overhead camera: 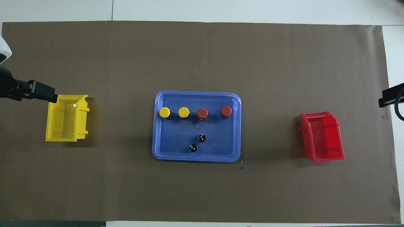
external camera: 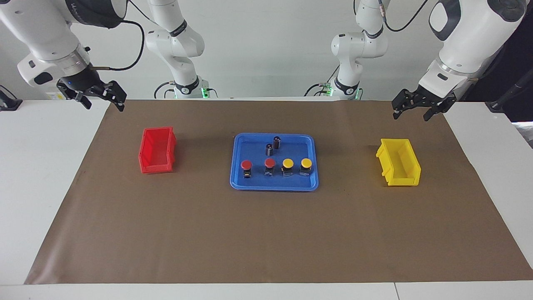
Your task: Sort red and yellow buttons by color
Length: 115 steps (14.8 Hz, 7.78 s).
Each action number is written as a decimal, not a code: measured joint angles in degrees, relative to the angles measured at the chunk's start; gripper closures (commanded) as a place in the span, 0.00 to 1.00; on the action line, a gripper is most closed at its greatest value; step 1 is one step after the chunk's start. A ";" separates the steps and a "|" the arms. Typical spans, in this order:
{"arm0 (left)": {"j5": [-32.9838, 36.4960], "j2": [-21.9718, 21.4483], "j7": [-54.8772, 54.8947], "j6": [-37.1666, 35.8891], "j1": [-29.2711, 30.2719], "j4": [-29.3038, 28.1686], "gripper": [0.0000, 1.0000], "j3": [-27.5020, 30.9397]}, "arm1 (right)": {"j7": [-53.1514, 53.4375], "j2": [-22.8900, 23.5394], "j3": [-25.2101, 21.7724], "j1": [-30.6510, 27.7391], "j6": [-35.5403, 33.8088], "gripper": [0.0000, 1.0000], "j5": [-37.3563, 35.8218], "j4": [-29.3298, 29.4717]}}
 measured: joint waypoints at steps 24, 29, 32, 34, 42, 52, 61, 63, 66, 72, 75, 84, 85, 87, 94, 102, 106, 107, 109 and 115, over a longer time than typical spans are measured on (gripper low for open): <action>0.00 -1.97 -0.39 2.47 0.07 -4.87 0.00 -0.16 | 10.26 4.59 8.00 3.40 2.85 0.00 1.81 4.36; 0.00 -4.01 -0.41 6.62 0.06 -9.29 0.00 -0.27 | 29.70 16.62 11.59 16.63 15.09 0.00 1.21 9.43; 0.00 -4.55 -2.35 9.99 -0.36 -12.23 0.00 -0.85 | 33.75 19.44 11.61 20.94 23.65 0.00 -0.76 4.89; 0.00 -4.55 -4.01 11.73 -1.66 -13.76 0.00 -1.14 | 34.11 19.67 11.53 21.13 28.66 0.00 -1.00 0.16; 0.00 -4.66 -4.71 13.05 -2.24 -15.20 0.00 -1.24 | 36.27 17.05 11.64 23.37 40.84 0.00 -1.00 -14.34; 0.00 -4.72 -4.72 13.10 -2.24 -15.20 0.00 -1.24 | 37.74 18.59 11.41 25.11 47.20 0.11 -5.14 -18.98; 0.00 -4.77 -4.72 12.98 -2.24 -15.23 0.00 -1.24 | 37.74 18.67 11.42 25.12 47.57 0.18 -5.17 -19.46; 0.00 -4.81 -4.73 12.98 -2.24 -15.23 0.00 -1.24 | 37.74 18.67 11.43 25.12 47.45 0.19 -5.17 -19.49; 0.00 -4.84 -4.72 12.98 -2.24 -15.23 0.00 -1.24 | 37.74 18.67 11.48 25.12 47.17 0.25 -5.17 -19.59; 0.00 -4.85 -4.73 12.98 -2.24 -15.23 0.00 -1.23 | 37.56 18.67 11.65 25.20 47.08 0.46 -5.17 -20.15; 0.00 -4.85 -4.73 12.98 -2.24 -15.23 0.00 -1.23 | 37.56 18.66 11.75 25.31 47.12 0.55 -4.87 -20.11; -0.03 -4.45 -9.56 16.09 -5.85 -15.71 0.00 -1.46 | 34.40 17.58 11.63 23.41 41.80 0.80 -4.81 -15.80; -0.03 -3.85 -11.99 17.39 -7.75 -16.00 0.00 -1.57 | 32.64 16.31 11.61 21.96 39.78 0.80 -4.81 -14.11; -0.03 -1.64 -17.89 20.72 -12.06 -16.51 0.00 -1.73 | 26.66 12.18 11.58 17.70 35.23 0.80 -4.59 -13.01; -0.03 10.07 -32.61 35.52 -22.81 -18.10 0.09 -1.97 | 1.34 -0.09 11.30 -2.16 29.06 0.79 2.67 -24.81; -0.03 12.08 -34.35 38.97 -23.67 -20.87 0.26 -1.92 | -9.57 -10.52 11.21 -8.57 37.10 0.79 5.10 -43.17; -0.03 11.79 -34.68 39.96 -24.26 -22.47 0.32 -1.96 | -11.51 -12.94 11.19 -9.58 40.54 0.79 5.10 -49.22; -0.03 11.70 -34.81 40.01 -24.46 -22.67 0.35 -1.96 | -11.90 -13.31 11.16 -10.19 41.19 0.79 5.11 -50.09; -0.03 11.58 -35.34 40.30 -24.74 -22.79 0.38 -1.96 | -12.27 -13.59 11.14 -11.03 42.67 0.79 5.17 -51.40; -0.03 11.16 -35.88 41.54 -24.78 -23.15 0.41 -1.95 | -12.24 -13.59 11.27 -11.00 48.09 0.78 6.44 -56.33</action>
